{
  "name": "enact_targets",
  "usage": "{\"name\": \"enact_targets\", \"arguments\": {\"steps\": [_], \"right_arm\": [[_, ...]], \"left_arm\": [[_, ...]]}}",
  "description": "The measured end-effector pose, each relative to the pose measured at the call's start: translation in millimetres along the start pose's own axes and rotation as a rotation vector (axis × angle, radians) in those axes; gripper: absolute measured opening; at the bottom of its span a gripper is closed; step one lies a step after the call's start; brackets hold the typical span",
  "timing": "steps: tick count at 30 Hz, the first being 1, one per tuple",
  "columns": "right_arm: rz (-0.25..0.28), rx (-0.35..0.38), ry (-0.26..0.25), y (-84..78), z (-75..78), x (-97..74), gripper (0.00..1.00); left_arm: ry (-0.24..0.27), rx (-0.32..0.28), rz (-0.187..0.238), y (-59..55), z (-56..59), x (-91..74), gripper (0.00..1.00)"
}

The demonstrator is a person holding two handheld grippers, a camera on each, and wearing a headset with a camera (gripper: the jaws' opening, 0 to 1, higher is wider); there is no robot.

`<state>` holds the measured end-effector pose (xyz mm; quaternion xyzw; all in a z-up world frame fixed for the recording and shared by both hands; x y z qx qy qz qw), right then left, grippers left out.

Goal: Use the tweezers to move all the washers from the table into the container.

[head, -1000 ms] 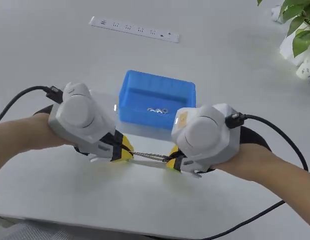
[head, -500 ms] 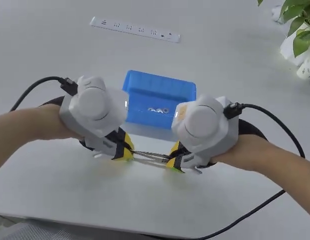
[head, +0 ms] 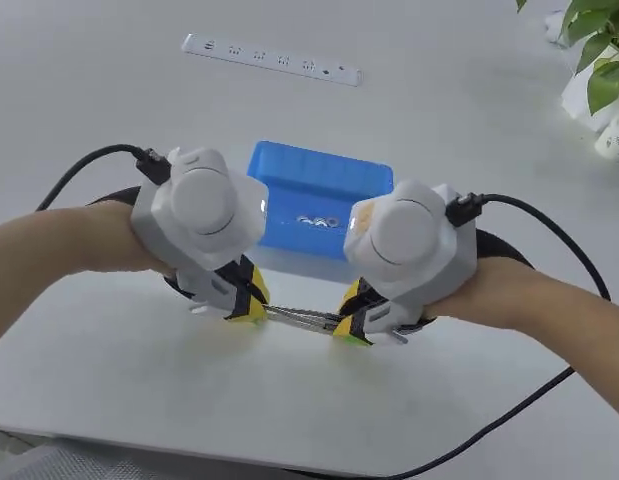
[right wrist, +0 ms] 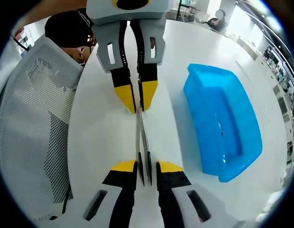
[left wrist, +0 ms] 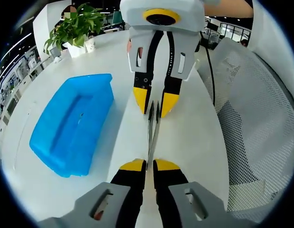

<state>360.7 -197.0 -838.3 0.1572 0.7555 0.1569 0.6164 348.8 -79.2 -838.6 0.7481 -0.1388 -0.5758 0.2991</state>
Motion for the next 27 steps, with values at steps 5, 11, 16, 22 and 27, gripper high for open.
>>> {"name": "enact_targets", "arguments": {"steps": [5,11,16,22,27], "right_arm": [[0.030,0.031,-0.037,-8.5,0.4,-5.7,0.19],[0.193,0.142,-0.090,-13.4,-3.8,-18.6,0.18],[0.270,0.191,-0.164,-27.2,-16.2,-30.2,0.18],[0.382,0.304,-0.283,-45.8,-39.2,-47.7,0.18],[0.528,0.365,-0.408,-51.8,-54.6,-73.6,0.18]], "left_arm": [[0.025,0.002,-0.008,-1.4,-0.7,-1.0,0.12],[0.084,-0.016,-0.034,-13.8,2.4,-14.5,0.16],[0.215,-0.136,0.021,-19.7,5.8,-35.0,0.16],[0.427,-0.316,0.161,-15.0,11.9,-72.4,0.16],[0.543,-0.507,0.343,-1.0,26.7,-105.3,0.16]]}}
Point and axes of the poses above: the centre of the closed fingertips' face, and the gripper's own axes: x roughly forward along the fingers, z roughly to its right, y roughly out of its top, the point moved 6 cm from there along -x, roughly backward along the fingers, and after that the axes turned 13 degrees about y, right-handed, at the moved point
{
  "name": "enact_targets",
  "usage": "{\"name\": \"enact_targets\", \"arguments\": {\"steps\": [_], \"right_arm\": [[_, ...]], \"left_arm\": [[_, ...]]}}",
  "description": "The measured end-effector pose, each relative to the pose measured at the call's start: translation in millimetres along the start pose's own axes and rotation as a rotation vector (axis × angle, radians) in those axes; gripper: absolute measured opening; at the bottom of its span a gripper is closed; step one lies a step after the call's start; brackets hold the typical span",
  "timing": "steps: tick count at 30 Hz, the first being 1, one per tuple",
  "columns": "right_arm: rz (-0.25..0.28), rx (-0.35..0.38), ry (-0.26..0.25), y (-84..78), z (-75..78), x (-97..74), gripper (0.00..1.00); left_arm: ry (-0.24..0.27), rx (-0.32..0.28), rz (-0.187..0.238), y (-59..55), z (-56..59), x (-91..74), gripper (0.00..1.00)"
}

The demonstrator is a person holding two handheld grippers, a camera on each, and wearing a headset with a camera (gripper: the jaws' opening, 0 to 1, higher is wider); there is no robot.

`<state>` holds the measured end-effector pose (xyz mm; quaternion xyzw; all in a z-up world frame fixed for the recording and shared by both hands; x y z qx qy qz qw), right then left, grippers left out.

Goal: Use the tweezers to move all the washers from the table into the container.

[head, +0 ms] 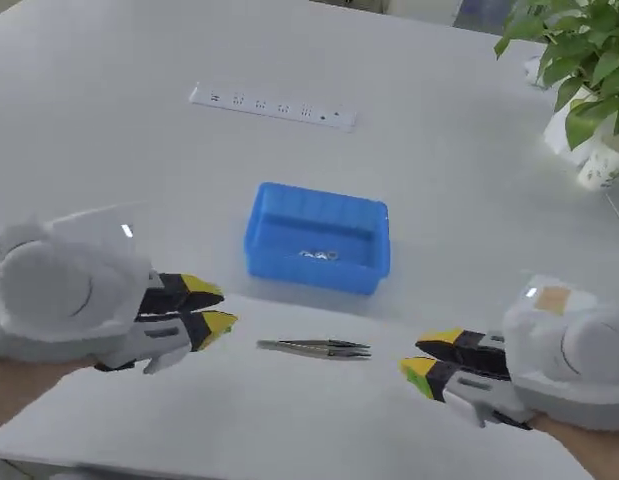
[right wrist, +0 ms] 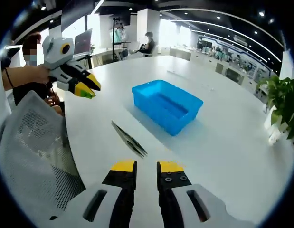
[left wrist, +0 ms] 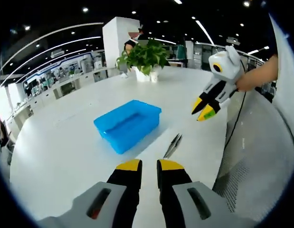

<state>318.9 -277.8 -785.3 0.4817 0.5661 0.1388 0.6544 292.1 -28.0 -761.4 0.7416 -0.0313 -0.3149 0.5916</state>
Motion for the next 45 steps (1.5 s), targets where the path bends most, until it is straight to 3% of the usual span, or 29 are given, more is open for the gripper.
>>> {"name": "enact_targets", "arguments": {"steps": [3,8,14,18,22,27,34,36,39,45], "right_arm": [[0.068,0.020,-0.070,3.8,-1.3,-17.5,0.18],[0.171,0.047,-0.148,6.0,-9.8,-46.0,0.18],[0.236,0.051,-0.189,14.6,-23.7,-66.1,0.18],[0.288,0.037,-0.185,22.3,-35.2,-72.7,0.21],[0.307,0.061,-0.207,20.1,-40.4,-75.7,0.22],[0.323,0.112,-0.199,12.5,-45.6,-76.5,0.26],[0.306,0.104,-0.224,10.1,-45.4,-75.5,0.26],[0.279,0.099,-0.227,5.9,-45.9,-71.9,0.26],[0.245,0.067,-0.214,4.1,-48.9,-67.3,0.27],[0.263,0.087,-0.212,4.3,-46.7,-70.0,0.27]], "left_arm": [[0.045,-0.063,0.050,4.8,4.1,-18.1,0.18],[0.047,-0.125,0.096,9.6,13.2,-40.8,0.22],[0.073,-0.121,0.065,9.2,24.9,-58.5,0.28],[0.070,-0.119,0.054,8.8,33.9,-62.5,0.30],[0.071,-0.110,0.036,9.5,40.4,-64.3,0.32],[0.078,-0.129,0.032,11.5,37.0,-66.3,0.36],[0.080,-0.117,0.002,5.3,30.2,-71.3,0.36],[0.061,-0.098,-0.036,0.5,29.4,-73.2,0.35],[0.050,-0.035,-0.060,-2.9,27.1,-75.4,0.35],[0.030,-0.004,-0.067,-2.6,29.8,-77.0,0.35]]}}
Point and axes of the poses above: the centre of the closed fingertips' face, and the gripper's own axes: x roughly forward along the fingers, z roughly to its right, y roughly out of its top, the point moved 6 cm from there along -x, roughly backward along the fingers, and after that the axes turned 13 degrees about y, right-handed, at the moved point
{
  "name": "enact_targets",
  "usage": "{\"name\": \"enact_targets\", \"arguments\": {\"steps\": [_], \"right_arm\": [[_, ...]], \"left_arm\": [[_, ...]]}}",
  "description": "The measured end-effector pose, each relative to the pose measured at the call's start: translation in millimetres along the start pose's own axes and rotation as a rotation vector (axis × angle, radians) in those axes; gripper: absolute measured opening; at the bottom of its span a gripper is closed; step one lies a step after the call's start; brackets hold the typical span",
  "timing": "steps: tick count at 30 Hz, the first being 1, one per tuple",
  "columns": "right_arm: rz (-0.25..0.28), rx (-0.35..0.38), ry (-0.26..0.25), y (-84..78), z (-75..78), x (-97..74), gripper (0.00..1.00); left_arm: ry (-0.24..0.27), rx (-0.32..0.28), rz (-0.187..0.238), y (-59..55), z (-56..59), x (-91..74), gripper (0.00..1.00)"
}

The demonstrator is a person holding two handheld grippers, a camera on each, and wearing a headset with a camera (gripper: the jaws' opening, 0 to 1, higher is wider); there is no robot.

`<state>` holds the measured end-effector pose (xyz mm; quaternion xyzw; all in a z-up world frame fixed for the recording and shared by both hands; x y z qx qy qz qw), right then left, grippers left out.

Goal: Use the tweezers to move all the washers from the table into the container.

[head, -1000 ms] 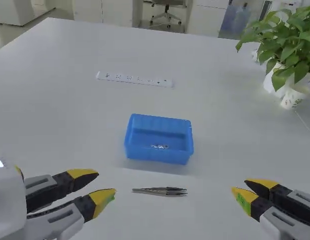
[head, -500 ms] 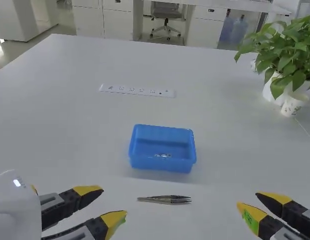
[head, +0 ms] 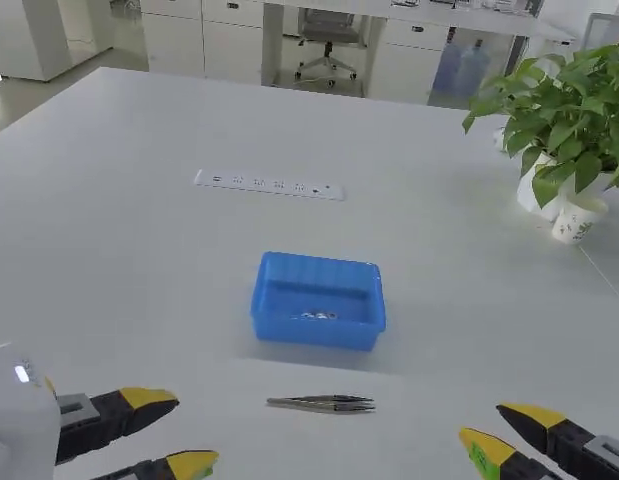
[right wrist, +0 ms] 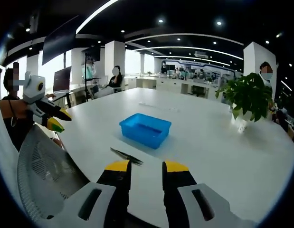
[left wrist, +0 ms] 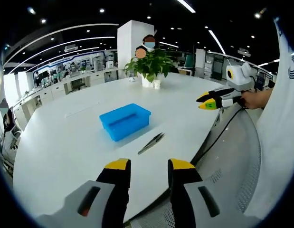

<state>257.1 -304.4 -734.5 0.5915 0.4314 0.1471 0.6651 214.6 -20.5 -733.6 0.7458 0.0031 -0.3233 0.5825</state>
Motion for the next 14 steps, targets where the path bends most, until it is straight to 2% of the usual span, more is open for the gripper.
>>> {"name": "enact_targets", "arguments": {"steps": [4,10,14], "right_arm": [[0.005,0.024,-0.007,-0.5,2.0,-0.6,0.27],[-0.008,0.016,0.002,-2.9,0.1,0.8,0.27],[-0.014,0.018,0.005,-3.2,-0.7,0.9,0.27]], "left_arm": [[-0.016,0.017,-0.009,1.3,4.7,3.2,0.35],[-0.056,0.111,-0.044,1.3,11.4,6.9,0.36],[-0.069,0.134,-0.049,1.0,13.7,8.8,0.36]]}}
Point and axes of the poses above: the centre of the closed fingertips' face, and the gripper's own axes: x roughly forward along the fingers, z roughly to its right, y roughly out of its top, the point moved 6 cm from there along -x, roughly backward along the fingers, and after that the axes turned 13 degrees about y, right-handed, at the moved point
